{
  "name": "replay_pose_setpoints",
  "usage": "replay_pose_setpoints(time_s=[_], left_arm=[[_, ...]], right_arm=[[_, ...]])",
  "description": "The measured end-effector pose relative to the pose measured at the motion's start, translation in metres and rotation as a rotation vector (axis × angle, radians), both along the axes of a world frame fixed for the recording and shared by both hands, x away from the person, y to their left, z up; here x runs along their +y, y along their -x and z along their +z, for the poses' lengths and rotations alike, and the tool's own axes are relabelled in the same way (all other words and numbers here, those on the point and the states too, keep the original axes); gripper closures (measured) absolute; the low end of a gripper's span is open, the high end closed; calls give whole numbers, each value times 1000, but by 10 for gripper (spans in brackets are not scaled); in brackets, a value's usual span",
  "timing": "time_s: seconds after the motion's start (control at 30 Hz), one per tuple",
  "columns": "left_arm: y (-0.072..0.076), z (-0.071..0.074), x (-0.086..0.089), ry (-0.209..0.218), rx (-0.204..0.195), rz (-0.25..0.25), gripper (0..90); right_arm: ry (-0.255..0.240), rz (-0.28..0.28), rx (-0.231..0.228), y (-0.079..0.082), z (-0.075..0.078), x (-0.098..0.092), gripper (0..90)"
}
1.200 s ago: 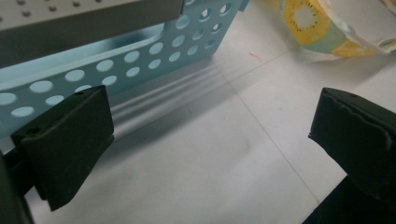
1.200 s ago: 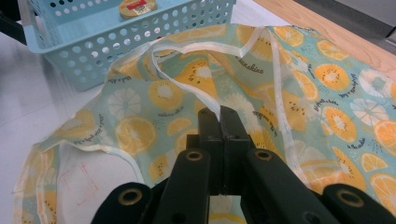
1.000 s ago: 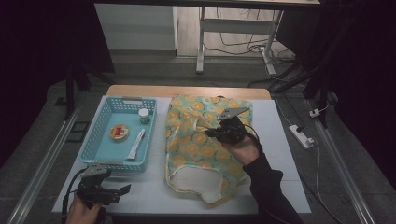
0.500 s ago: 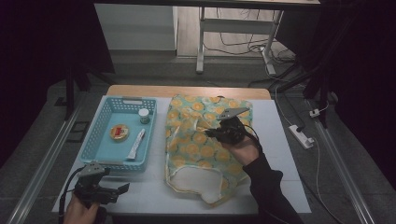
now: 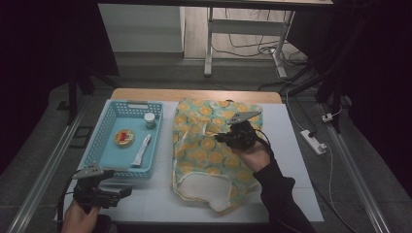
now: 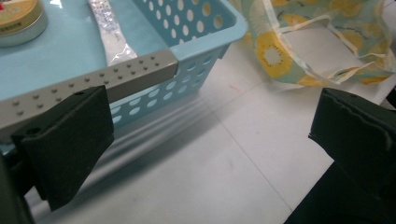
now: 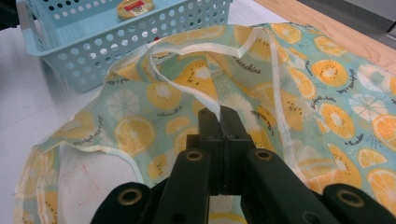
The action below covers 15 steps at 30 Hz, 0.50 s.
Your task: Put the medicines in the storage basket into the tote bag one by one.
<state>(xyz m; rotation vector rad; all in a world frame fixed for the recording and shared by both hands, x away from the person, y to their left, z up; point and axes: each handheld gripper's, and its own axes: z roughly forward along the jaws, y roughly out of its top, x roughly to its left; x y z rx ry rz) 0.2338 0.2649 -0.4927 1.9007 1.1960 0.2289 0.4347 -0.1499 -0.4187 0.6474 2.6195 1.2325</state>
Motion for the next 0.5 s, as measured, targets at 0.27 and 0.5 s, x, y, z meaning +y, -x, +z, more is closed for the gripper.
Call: replay_pose_setpoints(time_s=[0.27, 0.5], left_arm=[[-6, 12, 3, -12, -30, 1, 0], [-15, 16, 2, -34, -23, 9, 0]], right_arm=[[6, 5, -3, 0, -1, 0, 900], [5, 5, -3, 0, 0, 0, 900]])
